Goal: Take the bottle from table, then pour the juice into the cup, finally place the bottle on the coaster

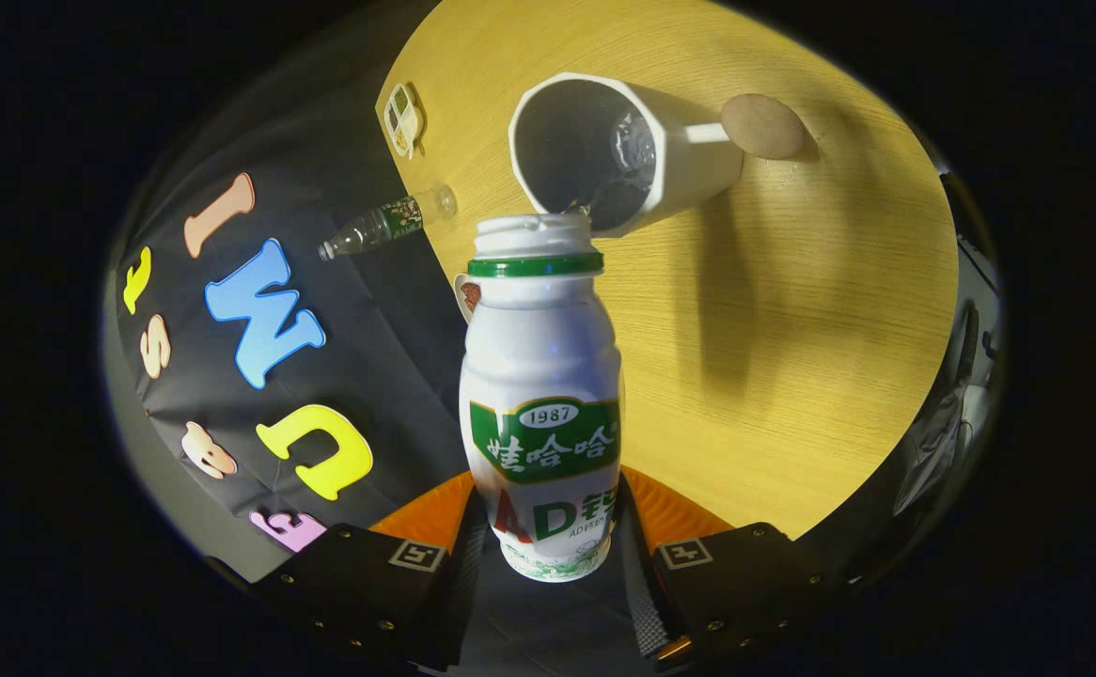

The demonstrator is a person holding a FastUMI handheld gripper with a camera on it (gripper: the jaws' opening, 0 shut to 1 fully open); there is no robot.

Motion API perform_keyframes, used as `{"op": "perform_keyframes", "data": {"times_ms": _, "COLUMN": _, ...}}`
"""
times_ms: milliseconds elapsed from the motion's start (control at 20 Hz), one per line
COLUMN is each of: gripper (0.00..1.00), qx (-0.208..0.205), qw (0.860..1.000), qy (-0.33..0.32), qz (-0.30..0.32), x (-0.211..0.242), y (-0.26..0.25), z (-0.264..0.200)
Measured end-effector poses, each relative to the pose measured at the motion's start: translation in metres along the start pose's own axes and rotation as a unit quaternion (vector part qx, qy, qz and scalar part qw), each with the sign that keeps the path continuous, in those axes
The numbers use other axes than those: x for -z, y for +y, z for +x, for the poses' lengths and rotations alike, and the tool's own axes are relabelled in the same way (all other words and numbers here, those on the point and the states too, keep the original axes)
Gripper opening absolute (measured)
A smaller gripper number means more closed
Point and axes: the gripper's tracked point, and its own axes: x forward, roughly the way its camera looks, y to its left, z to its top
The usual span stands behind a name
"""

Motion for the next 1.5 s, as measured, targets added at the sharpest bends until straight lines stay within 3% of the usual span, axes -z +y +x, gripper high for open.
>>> {"op": "perform_keyframes", "data": {"times_ms": 500, "gripper": 0.67, "qx": 0.004, "qw": 0.999, "qy": 0.014, "qz": 0.048, "x": -0.010, "y": 0.012, "z": 0.001}}
{"op": "perform_keyframes", "data": {"times_ms": 1150, "gripper": 0.67, "qx": 0.020, "qw": 0.998, "qy": 0.025, "qz": 0.053, "x": -0.009, "y": 0.017, "z": -0.001}}
{"op": "perform_keyframes", "data": {"times_ms": 1500, "gripper": 0.67, "qx": 0.026, "qw": 0.999, "qy": 0.023, "qz": 0.027, "x": -0.011, "y": 0.014, "z": -0.006}}
